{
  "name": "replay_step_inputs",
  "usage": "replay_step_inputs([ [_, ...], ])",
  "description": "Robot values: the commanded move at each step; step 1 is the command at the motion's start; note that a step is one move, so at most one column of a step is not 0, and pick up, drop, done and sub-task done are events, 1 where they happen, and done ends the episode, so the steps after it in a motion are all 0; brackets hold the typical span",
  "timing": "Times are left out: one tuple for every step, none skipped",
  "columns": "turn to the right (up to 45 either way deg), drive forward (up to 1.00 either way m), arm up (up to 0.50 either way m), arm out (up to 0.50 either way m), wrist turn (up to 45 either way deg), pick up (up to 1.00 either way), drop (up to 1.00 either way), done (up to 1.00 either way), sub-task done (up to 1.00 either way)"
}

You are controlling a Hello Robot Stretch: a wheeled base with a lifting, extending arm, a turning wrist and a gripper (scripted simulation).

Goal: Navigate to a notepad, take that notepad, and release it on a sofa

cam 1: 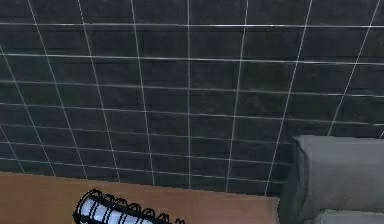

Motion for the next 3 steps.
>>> replay_step_inputs([
  [-27.0,0.0,0.0,0.0,0.0,0.0,0.0,0.0,0.0],
  [45.0,0.0,0.0,0.0,0.0,0.0,0.0,0.0,0.0],
  [12.0,0.0,0.0,0.0,0.0,0.0,0.0,0.0,0.0],
])
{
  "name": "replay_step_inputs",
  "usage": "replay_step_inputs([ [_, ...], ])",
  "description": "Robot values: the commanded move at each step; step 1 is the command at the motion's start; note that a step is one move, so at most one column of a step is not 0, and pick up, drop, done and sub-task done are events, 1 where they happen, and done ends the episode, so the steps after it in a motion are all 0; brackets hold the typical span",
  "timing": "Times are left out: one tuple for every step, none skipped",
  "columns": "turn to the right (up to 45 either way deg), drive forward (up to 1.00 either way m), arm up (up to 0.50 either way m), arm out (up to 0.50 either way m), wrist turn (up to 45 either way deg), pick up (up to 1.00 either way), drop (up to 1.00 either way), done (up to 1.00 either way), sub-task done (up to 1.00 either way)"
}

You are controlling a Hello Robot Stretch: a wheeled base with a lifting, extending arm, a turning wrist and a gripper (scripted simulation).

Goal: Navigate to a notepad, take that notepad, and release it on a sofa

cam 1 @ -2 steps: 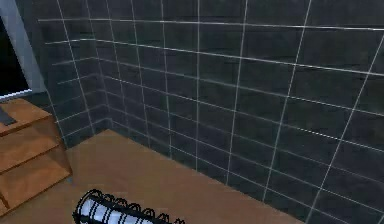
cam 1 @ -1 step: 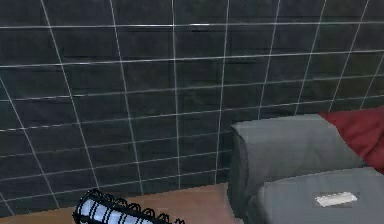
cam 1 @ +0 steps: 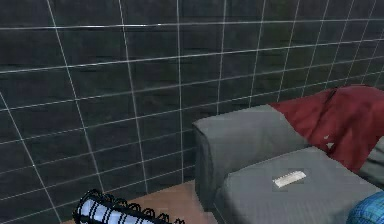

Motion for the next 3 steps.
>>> replay_step_inputs([
  [0.0,0.0,0.0,0.48,0.0,0.0,0.0,0.0,0.0],
  [0.0,0.0,0.0,0.0,39.0,0.0,0.0,0.0,0.0],
  [0.0,0.0,-0.34,0.0,0.0,0.0,0.0,0.0,0.0],
])
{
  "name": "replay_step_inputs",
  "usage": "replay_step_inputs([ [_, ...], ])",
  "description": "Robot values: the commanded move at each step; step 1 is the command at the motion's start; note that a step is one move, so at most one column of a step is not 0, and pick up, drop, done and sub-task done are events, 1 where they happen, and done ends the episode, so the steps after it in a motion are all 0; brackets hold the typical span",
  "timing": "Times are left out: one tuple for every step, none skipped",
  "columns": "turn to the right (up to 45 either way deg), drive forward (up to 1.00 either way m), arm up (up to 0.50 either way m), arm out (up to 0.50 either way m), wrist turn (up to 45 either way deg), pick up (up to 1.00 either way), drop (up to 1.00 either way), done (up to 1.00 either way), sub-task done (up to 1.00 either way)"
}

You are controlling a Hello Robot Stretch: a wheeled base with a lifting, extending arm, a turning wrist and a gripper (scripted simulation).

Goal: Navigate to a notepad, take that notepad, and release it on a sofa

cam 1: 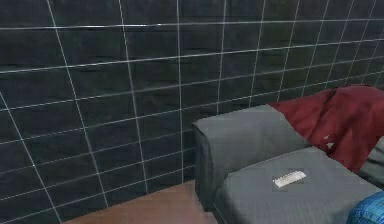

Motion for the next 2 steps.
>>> replay_step_inputs([
  [0.0,0.0,-0.32,0.0,0.0,0.0,0.0,0.0,0.0],
  [0.0,0.0,0.0,0.0,0.0,0.0,1.0,0.0,0.0],
])
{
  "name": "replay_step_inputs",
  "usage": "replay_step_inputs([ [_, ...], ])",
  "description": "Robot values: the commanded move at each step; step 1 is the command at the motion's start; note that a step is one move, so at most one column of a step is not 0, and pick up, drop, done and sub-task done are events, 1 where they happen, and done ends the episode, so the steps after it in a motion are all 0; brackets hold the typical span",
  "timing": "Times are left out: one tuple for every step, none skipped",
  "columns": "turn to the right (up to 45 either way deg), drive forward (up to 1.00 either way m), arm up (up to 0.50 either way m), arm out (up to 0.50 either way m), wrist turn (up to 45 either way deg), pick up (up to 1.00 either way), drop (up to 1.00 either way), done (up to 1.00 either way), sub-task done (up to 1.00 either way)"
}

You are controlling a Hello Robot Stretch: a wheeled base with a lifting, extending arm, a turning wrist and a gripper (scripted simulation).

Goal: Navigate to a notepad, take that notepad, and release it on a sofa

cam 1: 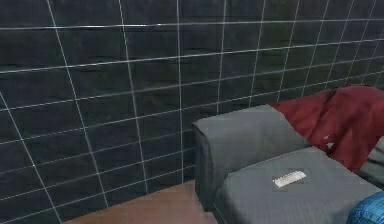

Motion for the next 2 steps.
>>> replay_step_inputs([
  [0.0,0.0,0.1,0.0,0.0,0.0,0.0,0.0,0.0],
  [0.0,0.0,0.0,-0.08,0.0,0.0,0.0,0.0,0.0],
])
